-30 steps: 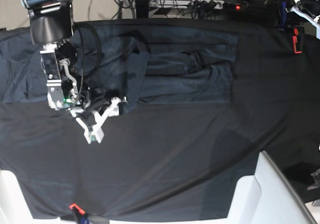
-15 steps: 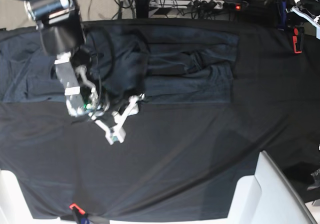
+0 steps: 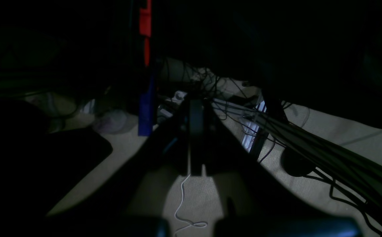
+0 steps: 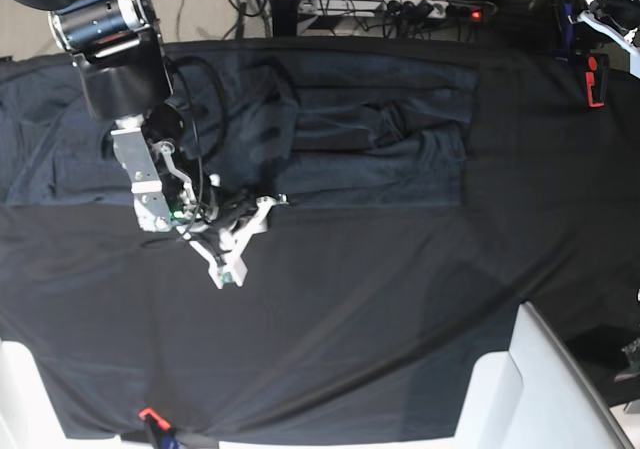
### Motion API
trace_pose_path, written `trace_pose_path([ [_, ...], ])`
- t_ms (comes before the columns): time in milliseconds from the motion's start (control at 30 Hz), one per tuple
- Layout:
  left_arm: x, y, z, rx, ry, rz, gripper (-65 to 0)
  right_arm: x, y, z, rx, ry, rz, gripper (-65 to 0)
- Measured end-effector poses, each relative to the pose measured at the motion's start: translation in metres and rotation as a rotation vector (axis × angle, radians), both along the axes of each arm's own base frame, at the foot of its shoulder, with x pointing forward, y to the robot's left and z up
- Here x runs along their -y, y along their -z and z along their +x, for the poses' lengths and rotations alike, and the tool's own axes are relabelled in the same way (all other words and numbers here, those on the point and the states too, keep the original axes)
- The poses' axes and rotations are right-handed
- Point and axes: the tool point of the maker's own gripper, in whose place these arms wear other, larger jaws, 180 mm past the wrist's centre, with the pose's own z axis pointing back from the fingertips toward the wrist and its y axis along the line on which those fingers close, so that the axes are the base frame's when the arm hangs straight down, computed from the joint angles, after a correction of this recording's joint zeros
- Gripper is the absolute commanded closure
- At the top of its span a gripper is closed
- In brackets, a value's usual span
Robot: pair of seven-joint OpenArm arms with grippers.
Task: Fold the T-shirt properly
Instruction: 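Carry the folded fabric with the right gripper across toward the left gripper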
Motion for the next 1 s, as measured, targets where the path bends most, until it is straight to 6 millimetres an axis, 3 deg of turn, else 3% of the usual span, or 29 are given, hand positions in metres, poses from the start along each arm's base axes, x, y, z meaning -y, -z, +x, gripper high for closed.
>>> trace_pose_path([
  [33, 0.000, 0.000, 0.000, 0.000, 0.000, 0.000, 0.0, 0.000, 0.000, 0.000, 0.000, -0.001, -0.001, 0.0],
  [200, 0.000, 0.000, 0.000, 0.000, 0.000, 0.000, 0.0, -0.001, -0.007, 0.000, 0.011, -0.011, -0.004, -0.3],
  [400, 0.000, 0.000, 0.000, 0.002, 0.000, 0.000, 0.0, -0.023, -0.057, -0.007, 0.119, -0.068, 0.042, -0.2],
  [567, 0.000, 0.000, 0.002, 0.004, 0.000, 0.001, 0.0, -0.038, -0.073, -0.039, 0.135, -0.119, 0.043, -0.2],
  [733, -0.001, -0.001, 0.003, 0.007, 0.001, 0.002, 0.0, -0.090, -0.079, -0.088, 0.116, -0.265, 0.110, -0.2],
  [1000, -0.001, -0.002, 0.008, 0.016, 0.002, 0.003, 0.0, -0.136, -0.083, -0.121, 0.115, -0.429, 0.132, -0.2],
])
